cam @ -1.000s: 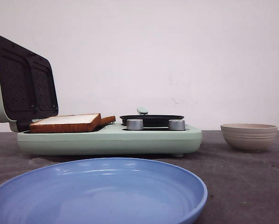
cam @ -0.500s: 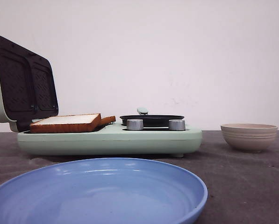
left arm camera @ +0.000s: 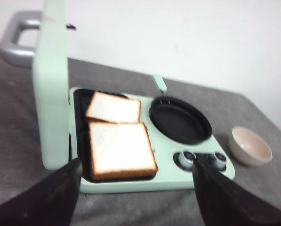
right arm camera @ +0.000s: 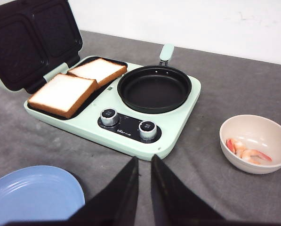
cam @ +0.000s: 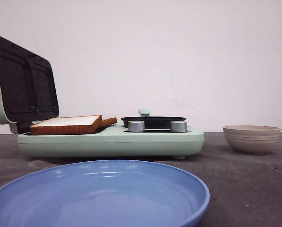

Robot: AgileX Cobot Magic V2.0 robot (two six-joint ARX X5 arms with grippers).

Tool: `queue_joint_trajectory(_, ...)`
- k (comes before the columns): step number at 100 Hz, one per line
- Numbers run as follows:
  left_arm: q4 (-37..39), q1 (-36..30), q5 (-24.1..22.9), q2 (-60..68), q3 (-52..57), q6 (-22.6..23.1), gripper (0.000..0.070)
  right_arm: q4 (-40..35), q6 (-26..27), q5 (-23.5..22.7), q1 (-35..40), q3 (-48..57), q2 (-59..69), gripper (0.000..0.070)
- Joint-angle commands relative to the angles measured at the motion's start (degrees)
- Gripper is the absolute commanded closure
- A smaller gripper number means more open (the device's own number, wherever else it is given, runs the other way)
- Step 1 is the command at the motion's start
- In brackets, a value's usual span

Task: Make breakfast with bread and shrimp

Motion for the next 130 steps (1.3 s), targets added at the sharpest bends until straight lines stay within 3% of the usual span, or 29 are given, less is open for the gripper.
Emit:
queue_joint_trajectory(1, 0.85, -0.04, -1.09, -0.02, 0.22, -2.38, 0.0294, 0.37, 1.16, 0.24, 0.35, -0.70, -0.44, 0.0662)
queue_joint_trajectory(54, 0.48, -0.04, -7.78, -0.02, -0.09, -10.54, 0.0291, -1.62, 1.36, -1.05, 0.42, -3.93, -1.25, 0.0662)
queue_joint_trajectory(71, 0.96, -0.04, -9.90, -0.02, -1.79, -14.32, 0.0259, -2.27, 0.85, -1.01, 0.42, -4.02, -1.25, 0.0662)
queue_joint_trajectory(100, 9.88, 0.55, -11.06, 0.00, -7.65, -22.97, 0.0259, -3.10, 0.46, -1.01, 0.42, -4.35, -1.25, 0.0661)
queue_joint_trajectory(110, 11.43, 1.79, -11.76, 0.35, -7.82, -23.41, 0.0256, -3.43, 0.28, -1.01, 0.42, -4.35, -1.25, 0.0661)
queue_joint_trajectory(122, 12.55, 4.09, -11.45, 1.25, -7.82, -23.76, 0.0179, -3.52, -0.48, -1.01, 0.42, -4.35, -1.25, 0.0661)
queue_joint_trajectory(130, 12.98, 6.08, -9.73, 2.73, -7.82, -24.52, 0.0179, -3.48, -0.61, -1.01, 0.39, -4.35, -1.22, 0.0661)
